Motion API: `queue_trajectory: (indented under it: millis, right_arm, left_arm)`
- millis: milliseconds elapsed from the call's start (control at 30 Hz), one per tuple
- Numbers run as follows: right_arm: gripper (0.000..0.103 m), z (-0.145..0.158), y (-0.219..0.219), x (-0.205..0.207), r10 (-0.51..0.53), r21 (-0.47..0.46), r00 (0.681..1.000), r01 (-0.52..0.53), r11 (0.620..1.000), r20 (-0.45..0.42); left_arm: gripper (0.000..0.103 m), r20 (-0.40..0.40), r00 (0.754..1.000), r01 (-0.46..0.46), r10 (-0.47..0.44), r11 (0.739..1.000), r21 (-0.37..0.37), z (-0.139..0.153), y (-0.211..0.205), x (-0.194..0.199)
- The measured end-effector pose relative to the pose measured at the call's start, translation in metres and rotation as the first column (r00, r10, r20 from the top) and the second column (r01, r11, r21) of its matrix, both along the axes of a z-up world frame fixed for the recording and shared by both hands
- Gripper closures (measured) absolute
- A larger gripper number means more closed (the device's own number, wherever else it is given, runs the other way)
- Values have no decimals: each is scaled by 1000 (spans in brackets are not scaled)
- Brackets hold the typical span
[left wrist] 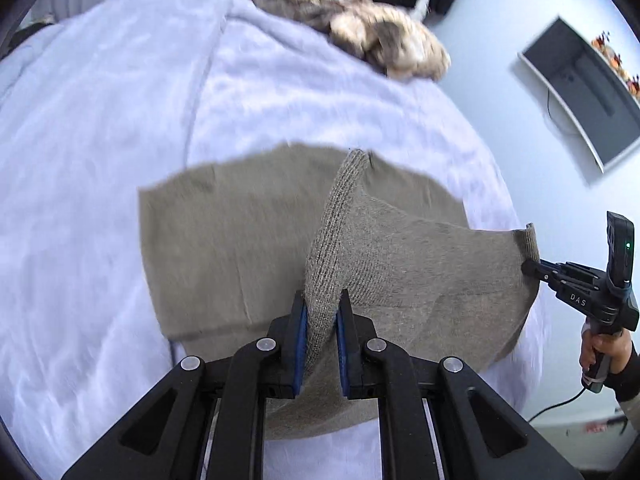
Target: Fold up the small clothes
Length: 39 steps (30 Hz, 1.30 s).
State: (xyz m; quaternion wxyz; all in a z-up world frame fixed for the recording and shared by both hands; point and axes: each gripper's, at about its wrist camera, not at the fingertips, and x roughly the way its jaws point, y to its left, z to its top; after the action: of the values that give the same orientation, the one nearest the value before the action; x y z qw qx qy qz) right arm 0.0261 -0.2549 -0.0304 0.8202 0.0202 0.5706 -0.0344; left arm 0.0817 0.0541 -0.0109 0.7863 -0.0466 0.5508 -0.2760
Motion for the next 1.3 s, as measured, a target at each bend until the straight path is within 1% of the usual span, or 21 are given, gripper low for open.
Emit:
queue_trajectory:
  millis: [133,233,333,400,500,600,633,667,700,733,800,833,867,900,967,1000,1033,1067,1133,1267,1300]
  right_arm:
    - [92,22,-5,51,52,-50,995,-48,998,83]
    - [92,19,-8,87,84,-70,991,-78,994,99]
    - [92,-5,-6,122,108,-70,992,-103,992,69]
    - [92,-30,-8,144,114,-76,993,-111,991,33]
    - [92,-71,-12,168,88,-58,996,-90,994,-26]
    - [92,-101,-26,172,19,-13,996,-20,1000,-88]
    - [90,-106,-34,169,-12,35,995,16,999,-98]
    - [89,-107,-40,166,-39,80,994,47,996,-97]
    - [89,-107,-46,164,-59,115,994,70,991,-97]
    - [87,-107,-52,162,-79,156,992,95,983,-101]
    - [82,-106,-59,161,-97,214,990,117,970,-104]
    - [74,-105,-61,161,-99,230,990,121,966,-103]
    - [58,-104,-62,161,-102,252,990,124,960,-99]
    - [50,-103,-63,161,-106,270,990,128,954,-94]
    - [46,-102,-63,159,-113,293,990,133,947,-85]
    - [46,-103,-62,159,-114,300,990,136,944,-88]
    - [47,-105,-62,160,-115,303,989,138,943,-92]
    - [59,-107,-61,160,-116,300,988,141,944,-99]
    - [91,-110,-57,162,-115,260,986,142,955,-118]
    - [91,-84,-43,159,-54,198,998,62,978,-44]
    - [91,-77,-39,157,-33,188,999,36,982,-22]
  left_arm:
    - [89,71,995,-77,75,997,17,5,12,31]
    - [89,79,986,-151,148,988,35,-15,5,62]
    - [89,53,976,-215,212,975,63,-46,9,92]
    - [89,31,969,-246,245,963,108,-74,8,105]
    - [89,-21,962,-266,273,949,169,-102,11,108]
    - [88,-54,960,-266,275,955,133,-104,15,102]
    - [80,-52,962,-260,269,957,130,-101,14,101]
    - [65,-46,966,-247,255,959,138,-98,11,101]
    - [27,-25,969,-238,244,960,148,-93,8,101]
    - [13,18,972,-236,236,960,152,-88,3,101]
    - [13,52,981,-193,187,968,159,-81,-11,106]
    - [13,46,983,-181,176,969,170,-81,-16,110]
    - [13,33,986,-167,164,970,174,-86,-24,115]
    - [13,9,989,-145,146,974,174,-92,-31,121]
    - [19,-54,992,-99,112,975,197,-110,-47,133]
    - [47,-84,992,-77,96,976,205,-120,-54,137]
    - [84,-107,991,-59,83,975,212,-126,-58,139]
    - [91,-115,990,-49,76,975,218,-130,-61,139]
    - [95,-70,994,-70,86,976,204,-122,-58,135]
    - [95,-7,989,-144,147,979,144,-94,-23,120]
    - [95,-2,987,-156,158,977,148,-93,-16,118]
